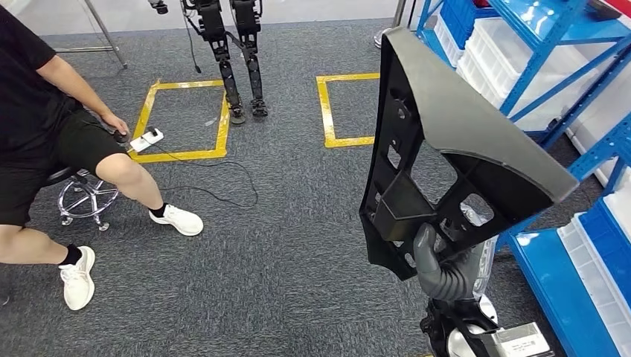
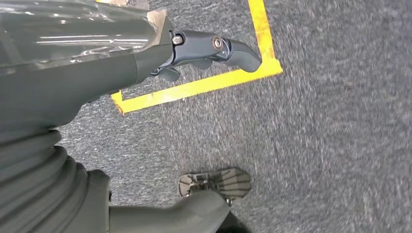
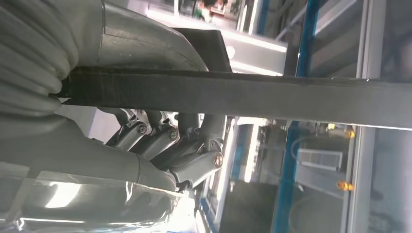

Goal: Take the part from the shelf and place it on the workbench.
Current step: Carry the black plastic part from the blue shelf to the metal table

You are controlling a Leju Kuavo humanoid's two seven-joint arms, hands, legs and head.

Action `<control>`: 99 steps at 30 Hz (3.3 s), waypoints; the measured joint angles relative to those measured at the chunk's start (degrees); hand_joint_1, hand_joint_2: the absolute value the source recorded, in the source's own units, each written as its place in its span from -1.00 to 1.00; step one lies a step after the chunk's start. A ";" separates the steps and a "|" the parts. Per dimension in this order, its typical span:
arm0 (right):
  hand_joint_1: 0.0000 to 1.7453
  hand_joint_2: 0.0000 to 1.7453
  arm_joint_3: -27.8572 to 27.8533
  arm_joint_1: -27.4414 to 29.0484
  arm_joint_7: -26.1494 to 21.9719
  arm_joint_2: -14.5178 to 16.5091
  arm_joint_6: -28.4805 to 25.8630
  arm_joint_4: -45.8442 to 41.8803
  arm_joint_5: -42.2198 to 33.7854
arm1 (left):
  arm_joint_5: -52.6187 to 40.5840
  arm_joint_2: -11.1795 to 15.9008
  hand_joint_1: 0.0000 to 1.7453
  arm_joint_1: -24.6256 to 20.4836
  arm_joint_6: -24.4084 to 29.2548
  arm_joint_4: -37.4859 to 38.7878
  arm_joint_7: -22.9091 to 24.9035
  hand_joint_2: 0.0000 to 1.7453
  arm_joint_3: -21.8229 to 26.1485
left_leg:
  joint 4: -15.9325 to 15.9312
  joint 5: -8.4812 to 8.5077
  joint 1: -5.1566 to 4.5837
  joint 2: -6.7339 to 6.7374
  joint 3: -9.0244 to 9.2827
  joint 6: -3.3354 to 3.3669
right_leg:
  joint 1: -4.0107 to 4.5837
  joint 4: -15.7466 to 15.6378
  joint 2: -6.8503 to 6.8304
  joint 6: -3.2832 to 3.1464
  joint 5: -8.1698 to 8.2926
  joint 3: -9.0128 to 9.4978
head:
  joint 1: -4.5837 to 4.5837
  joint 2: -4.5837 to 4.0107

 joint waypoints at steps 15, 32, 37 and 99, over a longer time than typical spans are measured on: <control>1.00 1.00 -0.25 -4.46 1.95 1.21 2.84 1.08 -0.32 | 1.06 -0.24 -1.00 0.68 0.89 -0.01 -0.51 1.00 2.17 | -0.55 0.64 0.70 -10.26 0.31 -0.01 | -1.68 0.79 9.19 1.82 1.22 -1.98 | 0.52 0.01; 1.00 1.00 -1.94 -6.37 2.67 2.17 2.71 1.07 -0.69 | -0.25 -0.28 -1.00 -0.06 0.28 -0.27 -0.63 1.00 2.36 | -0.15 0.28 0.09 -0.88 -0.35 0.24 | -0.13 0.32 -0.13 0.56 -0.06 -0.52 | -0.07 0.02; 1.00 1.00 -2.48 -5.65 1.89 1.50 2.08 1.14 -1.09 | -0.73 -0.61 -1.00 0.11 0.99 -0.29 -1.01 1.00 2.38 | -1.22 0.85 0.64 -4.30 0.74 1.29 | -0.44 12.37 5.22 0.40 -5.21 -5.95 | 0.32 0.01; 1.00 1.00 -2.40 -1.45 0.39 -0.51 0.79 1.21 -1.04 | -2.77 -1.46 -1.00 1.87 2.16 -0.22 -0.75 1.00 3.86 | -1.61 0.77 1.08 -4.67 1.05 0.87 | -1.01 13.87 5.54 0.77 -6.14 -6.66 | 0.35 0.01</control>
